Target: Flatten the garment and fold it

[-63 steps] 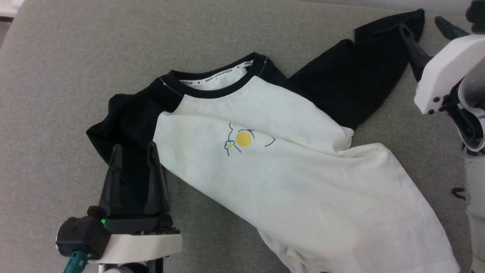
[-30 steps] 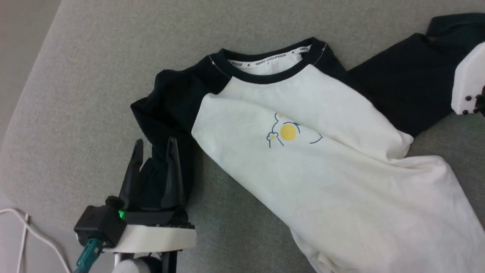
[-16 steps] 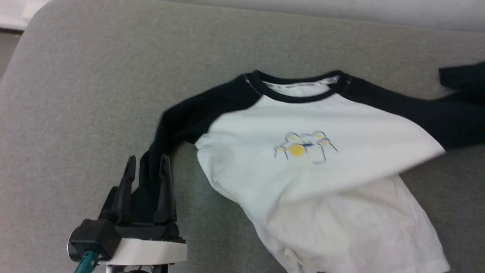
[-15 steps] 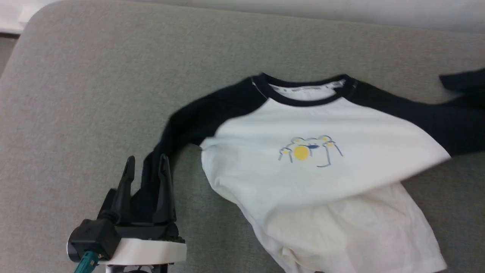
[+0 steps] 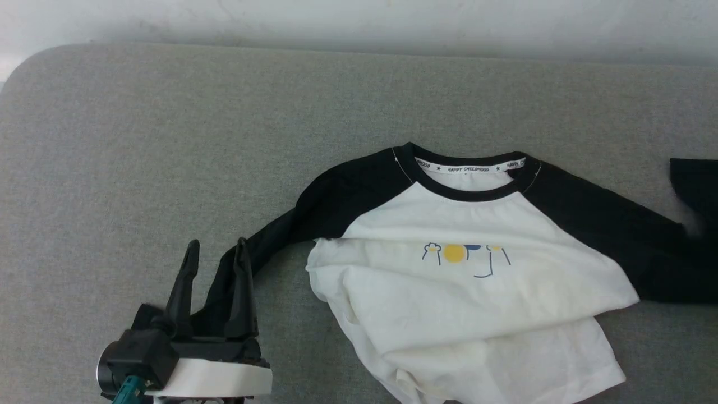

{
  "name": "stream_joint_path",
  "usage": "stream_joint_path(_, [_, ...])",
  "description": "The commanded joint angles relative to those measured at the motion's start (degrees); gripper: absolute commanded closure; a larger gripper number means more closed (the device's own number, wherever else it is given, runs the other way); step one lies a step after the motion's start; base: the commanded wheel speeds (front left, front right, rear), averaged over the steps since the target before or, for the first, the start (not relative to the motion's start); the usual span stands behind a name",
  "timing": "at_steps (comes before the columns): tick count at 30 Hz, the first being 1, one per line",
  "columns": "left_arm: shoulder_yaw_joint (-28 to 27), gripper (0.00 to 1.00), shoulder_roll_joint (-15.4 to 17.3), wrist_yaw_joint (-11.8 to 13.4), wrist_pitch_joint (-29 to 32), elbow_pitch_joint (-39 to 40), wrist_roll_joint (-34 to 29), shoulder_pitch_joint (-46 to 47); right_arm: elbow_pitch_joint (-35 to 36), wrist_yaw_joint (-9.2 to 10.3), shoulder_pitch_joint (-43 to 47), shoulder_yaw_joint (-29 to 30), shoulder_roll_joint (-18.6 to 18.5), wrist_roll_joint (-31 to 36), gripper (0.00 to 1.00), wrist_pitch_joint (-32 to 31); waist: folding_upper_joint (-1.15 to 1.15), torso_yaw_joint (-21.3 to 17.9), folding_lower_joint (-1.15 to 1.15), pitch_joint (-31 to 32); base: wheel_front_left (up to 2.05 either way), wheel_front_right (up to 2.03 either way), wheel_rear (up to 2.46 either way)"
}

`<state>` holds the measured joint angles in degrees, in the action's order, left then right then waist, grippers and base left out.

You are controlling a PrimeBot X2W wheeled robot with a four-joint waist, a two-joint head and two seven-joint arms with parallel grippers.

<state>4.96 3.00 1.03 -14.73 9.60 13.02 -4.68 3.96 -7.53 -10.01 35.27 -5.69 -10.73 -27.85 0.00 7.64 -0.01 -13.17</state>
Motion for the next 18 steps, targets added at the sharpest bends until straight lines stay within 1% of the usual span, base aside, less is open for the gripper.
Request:
stream_joint_path(1, [-0.2,0.0,-0.1,-0.4,-0.3,-0.2,-0.4,-0.4,0.0,0.04,-0.2,-0.2,0.2,-0.4,0.0,0.7,0.0,-0.2,0.01,0.4,0.0,0.0,0.0])
stream_joint_path(5, [-0.4,0.0,-0.1,-0.5,-0.3,0.1,-0.7,-0.2,2.4,0.04,0.1,-1.8,1.3,-2.3,0.0,5.7,0.0,-0.5,0.01,1.1,0.0,0.0,0.0])
stream_joint_path(9, [-1.1,0.0,-0.1,-0.4,-0.3,1.2,-1.0,-0.3,7.2,0.04,2.1,-4.9,2.2,-3.3,0.0,14.3,0.0,-1.3,0.01,1.4,0.0,0.0,0.0])
stream_joint_path(13, [-1.6,0.0,-0.1,0.0,-0.3,2.7,-1.3,-1.1,10.4,0.04,7.0,-10.2,2.7,-3.0,0.0,23.1,0.0,-2.6,0.01,1.5,0.0,0.0,0.0])
stream_joint_path(18, [-1.2,0.0,-0.1,0.2,-0.3,2.0,-3.1,-3.1,9.9,0.04,14.1,-14.8,2.8,-4.5,0.0,31.8,0.0,-4.1,0.01,1.7,0.0,0.0,0.0])
